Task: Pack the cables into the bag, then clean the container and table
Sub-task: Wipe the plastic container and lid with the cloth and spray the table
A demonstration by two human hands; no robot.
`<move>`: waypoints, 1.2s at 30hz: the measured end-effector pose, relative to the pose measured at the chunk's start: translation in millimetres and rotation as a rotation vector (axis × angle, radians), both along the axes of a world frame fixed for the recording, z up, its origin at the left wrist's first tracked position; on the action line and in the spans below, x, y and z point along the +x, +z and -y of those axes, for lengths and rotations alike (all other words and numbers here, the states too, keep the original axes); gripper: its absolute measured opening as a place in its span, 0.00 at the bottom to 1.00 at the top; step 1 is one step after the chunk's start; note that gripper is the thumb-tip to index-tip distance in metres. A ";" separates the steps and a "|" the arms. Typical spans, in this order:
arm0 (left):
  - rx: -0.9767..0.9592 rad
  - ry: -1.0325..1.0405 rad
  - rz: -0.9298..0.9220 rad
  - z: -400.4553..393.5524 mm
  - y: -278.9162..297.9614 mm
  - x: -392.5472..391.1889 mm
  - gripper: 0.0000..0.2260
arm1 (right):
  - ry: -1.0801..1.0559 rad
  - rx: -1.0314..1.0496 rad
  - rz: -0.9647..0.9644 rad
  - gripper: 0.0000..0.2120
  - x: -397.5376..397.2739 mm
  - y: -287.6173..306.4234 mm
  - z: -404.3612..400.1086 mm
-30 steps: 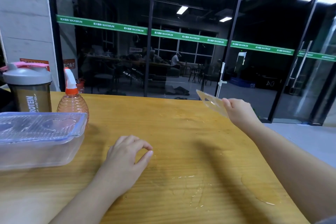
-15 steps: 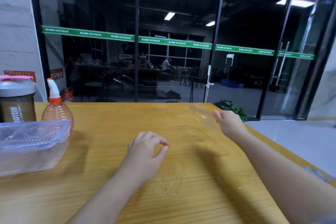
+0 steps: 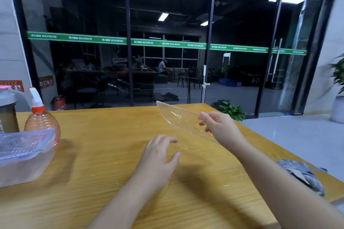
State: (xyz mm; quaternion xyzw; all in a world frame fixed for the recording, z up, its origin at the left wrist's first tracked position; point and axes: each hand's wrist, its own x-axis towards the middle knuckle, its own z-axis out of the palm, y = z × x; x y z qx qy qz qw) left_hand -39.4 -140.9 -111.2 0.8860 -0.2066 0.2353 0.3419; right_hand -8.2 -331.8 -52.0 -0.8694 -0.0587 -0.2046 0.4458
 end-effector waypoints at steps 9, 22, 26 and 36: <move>0.121 0.046 0.257 14.2 12.2 -9.2 0.24 | 0.027 -0.333 0.211 0.11 -52.2 -15.2 -35.2; 0.057 -0.010 0.310 12.5 -9.7 -18.6 0.12 | -0.103 -0.077 0.278 0.22 -72.3 -67.8 33.9; 0.016 -0.051 0.267 17.3 -12.1 -20.8 0.12 | -0.397 -0.209 0.307 0.09 -65.3 -87.3 83.3; -0.048 -0.073 0.156 8.9 -14.2 -19.2 0.15 | -0.571 -0.401 -0.208 0.32 -75.8 -99.8 142.0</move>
